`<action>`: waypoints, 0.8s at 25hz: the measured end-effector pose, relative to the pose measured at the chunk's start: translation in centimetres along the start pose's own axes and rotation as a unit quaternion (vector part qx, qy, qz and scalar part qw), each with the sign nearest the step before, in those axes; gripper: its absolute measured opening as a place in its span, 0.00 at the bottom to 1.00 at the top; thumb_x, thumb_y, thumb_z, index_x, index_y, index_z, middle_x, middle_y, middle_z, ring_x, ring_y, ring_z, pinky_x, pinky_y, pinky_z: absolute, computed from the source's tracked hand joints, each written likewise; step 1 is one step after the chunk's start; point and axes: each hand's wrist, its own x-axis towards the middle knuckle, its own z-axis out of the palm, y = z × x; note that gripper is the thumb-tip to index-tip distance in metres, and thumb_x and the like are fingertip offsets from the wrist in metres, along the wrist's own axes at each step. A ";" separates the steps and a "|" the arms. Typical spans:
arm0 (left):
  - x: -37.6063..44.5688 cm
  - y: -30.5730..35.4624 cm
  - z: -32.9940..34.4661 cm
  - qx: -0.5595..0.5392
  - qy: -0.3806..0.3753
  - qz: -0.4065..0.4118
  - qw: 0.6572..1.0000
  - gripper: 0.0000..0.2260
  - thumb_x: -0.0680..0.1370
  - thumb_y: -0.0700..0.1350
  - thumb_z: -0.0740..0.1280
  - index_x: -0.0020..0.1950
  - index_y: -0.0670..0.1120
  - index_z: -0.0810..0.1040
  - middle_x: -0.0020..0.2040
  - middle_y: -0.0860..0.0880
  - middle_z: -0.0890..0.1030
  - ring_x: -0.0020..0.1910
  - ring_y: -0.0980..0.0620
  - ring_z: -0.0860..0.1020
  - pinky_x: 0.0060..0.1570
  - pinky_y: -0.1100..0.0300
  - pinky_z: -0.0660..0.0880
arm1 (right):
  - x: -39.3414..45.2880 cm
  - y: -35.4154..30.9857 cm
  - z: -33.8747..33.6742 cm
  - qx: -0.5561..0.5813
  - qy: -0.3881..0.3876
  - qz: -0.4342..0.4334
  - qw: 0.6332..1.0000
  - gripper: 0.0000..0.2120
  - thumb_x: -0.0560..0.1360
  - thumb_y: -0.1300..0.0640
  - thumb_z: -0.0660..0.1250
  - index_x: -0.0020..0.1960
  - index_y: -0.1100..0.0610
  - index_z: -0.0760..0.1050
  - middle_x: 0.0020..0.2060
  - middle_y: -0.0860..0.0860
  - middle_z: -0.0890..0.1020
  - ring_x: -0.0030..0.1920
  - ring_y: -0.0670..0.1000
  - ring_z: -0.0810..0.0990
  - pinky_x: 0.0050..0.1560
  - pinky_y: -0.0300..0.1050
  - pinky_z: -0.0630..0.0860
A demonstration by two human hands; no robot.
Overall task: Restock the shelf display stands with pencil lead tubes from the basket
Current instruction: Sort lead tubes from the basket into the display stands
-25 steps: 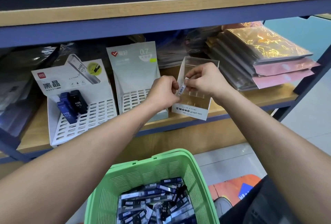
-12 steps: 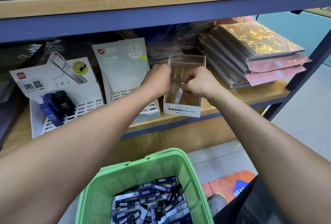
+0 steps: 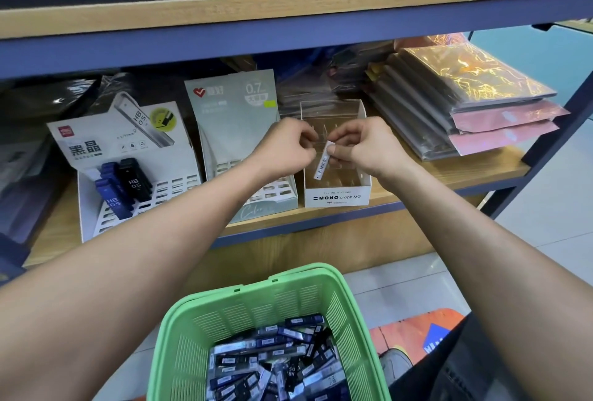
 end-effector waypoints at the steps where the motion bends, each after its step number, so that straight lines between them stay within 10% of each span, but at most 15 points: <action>1: -0.3 -0.1 -0.1 -0.038 -0.037 -0.005 0.999 0.12 0.76 0.37 0.67 0.57 0.43 0.85 0.44 0.48 0.85 0.42 0.54 0.82 0.41 0.63 0.75 | 0.0 -0.1 0.0 0.010 -0.003 -0.002 1.000 0.05 0.75 0.68 0.73 0.50 0.62 0.81 0.39 0.59 0.86 0.42 0.58 0.87 0.48 0.55 0.85; 5: -1.0 -0.9 0.1 -0.138 -0.101 -0.056 0.984 0.06 0.79 0.35 0.68 0.51 0.40 0.85 0.36 0.43 0.85 0.29 0.52 0.80 0.27 0.63 0.74 | 0.1 -0.2 0.0 0.036 0.002 0.007 0.999 0.05 0.75 0.67 0.73 0.50 0.63 0.80 0.38 0.58 0.87 0.41 0.55 0.88 0.48 0.52 0.85; 16: -1.1 -2.1 -0.1 -0.275 0.010 -0.083 0.958 0.16 0.69 0.29 0.77 0.51 0.46 0.84 0.47 0.47 0.86 0.49 0.47 0.86 0.52 0.59 0.82 | -0.3 0.6 0.6 0.074 -0.080 0.061 0.992 0.10 0.70 0.73 0.75 0.48 0.63 0.80 0.37 0.57 0.84 0.40 0.55 0.86 0.41 0.46 0.84; 20: -0.8 -1.8 -0.2 -0.190 0.009 -0.060 0.980 0.12 0.68 0.37 0.81 0.45 0.47 0.82 0.43 0.42 0.85 0.44 0.46 0.84 0.51 0.50 0.82 | -0.1 0.8 0.6 -0.118 -0.072 -0.063 0.988 0.09 0.70 0.60 0.79 0.48 0.56 0.85 0.39 0.50 0.86 0.40 0.47 0.84 0.42 0.40 0.82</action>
